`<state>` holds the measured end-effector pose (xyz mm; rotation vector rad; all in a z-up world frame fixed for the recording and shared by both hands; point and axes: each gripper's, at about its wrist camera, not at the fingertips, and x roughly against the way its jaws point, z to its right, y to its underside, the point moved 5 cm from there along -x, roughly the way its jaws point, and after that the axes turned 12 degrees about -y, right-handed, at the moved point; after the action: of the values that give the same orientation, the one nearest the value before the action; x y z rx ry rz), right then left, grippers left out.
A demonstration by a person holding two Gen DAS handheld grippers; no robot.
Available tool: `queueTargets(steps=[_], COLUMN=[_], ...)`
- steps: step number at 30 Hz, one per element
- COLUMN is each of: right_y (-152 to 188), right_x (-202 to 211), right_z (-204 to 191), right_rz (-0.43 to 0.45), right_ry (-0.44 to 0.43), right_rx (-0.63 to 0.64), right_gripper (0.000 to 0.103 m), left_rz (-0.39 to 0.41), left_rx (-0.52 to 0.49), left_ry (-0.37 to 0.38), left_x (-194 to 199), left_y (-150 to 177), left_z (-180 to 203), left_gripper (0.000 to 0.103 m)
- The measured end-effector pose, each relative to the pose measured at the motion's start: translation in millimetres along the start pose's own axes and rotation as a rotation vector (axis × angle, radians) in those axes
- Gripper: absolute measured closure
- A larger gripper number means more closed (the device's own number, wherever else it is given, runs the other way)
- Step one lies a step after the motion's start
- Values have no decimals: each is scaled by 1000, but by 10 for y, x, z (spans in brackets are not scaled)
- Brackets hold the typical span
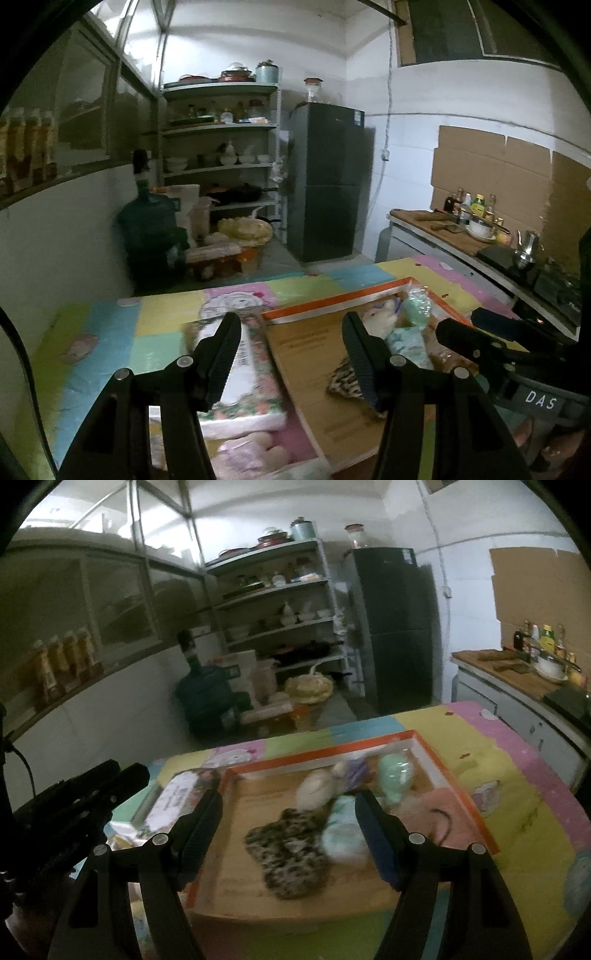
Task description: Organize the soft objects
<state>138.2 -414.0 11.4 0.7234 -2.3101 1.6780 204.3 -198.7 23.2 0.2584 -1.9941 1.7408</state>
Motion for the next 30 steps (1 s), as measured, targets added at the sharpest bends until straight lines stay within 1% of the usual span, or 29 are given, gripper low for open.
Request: queueTargets(steps=[15,20,24,30], right_y=[194,288,381,620], right_x=[-159,-211,-243,-310], right_z=[-817,-1072,-1231,-1406], right_rz=[-35,-51,-64,-101], right_ry=[-101,-129,-139,-138], right_rx=[89,116,134,152], right_gripper=[28,28,28,28], left_rz=[10,12,13,5], left_rx=[57,92,119,154], left_ry=[-122,-164,-191,-205], left_x=[379,514,613,687], left_y=[203,289,377,534], left_z=[-755,-1040,-1243,-1502], left_gripper=[46,46,46,46])
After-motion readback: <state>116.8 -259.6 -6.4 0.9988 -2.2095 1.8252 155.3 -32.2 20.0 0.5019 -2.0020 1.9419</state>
